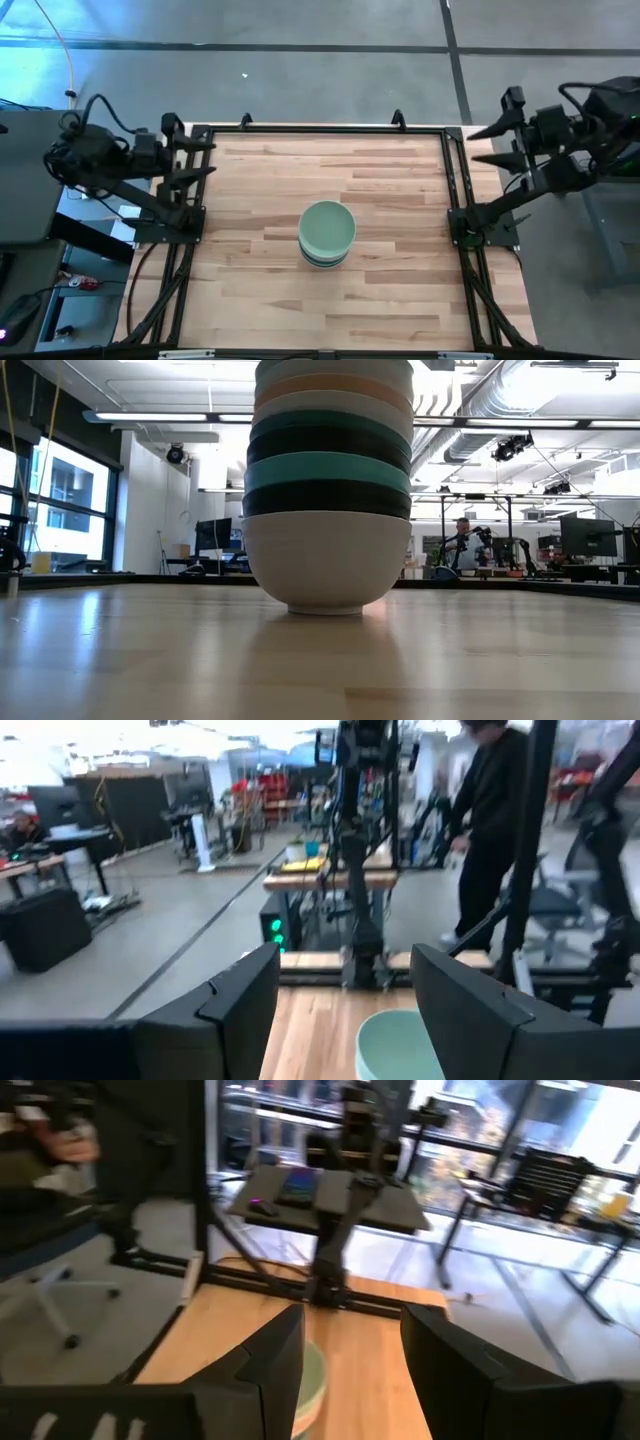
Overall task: Nest bowls inside each other
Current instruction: Return to home position
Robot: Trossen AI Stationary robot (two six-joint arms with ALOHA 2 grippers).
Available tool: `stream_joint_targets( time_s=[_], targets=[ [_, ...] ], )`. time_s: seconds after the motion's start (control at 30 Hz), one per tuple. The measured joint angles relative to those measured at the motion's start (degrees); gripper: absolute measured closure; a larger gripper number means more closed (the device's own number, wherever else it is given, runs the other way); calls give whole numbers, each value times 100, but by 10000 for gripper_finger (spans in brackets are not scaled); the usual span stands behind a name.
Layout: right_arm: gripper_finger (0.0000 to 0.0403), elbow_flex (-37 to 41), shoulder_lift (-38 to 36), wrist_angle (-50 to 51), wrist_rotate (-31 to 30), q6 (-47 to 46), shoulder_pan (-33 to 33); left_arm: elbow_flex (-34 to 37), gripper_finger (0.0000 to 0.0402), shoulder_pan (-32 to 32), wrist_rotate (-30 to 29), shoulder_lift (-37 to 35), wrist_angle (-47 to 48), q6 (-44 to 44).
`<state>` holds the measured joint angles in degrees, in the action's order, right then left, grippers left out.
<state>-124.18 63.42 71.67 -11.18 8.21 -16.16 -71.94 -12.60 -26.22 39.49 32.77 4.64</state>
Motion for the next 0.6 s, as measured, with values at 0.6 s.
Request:
stream_joint_targets(
  time_s=[0.6],
  targets=[
    [242, 4359, -3312, -2621, 957, 207, -2, 757, 186, 0, 730, -1017, -461, -65]
  ],
)
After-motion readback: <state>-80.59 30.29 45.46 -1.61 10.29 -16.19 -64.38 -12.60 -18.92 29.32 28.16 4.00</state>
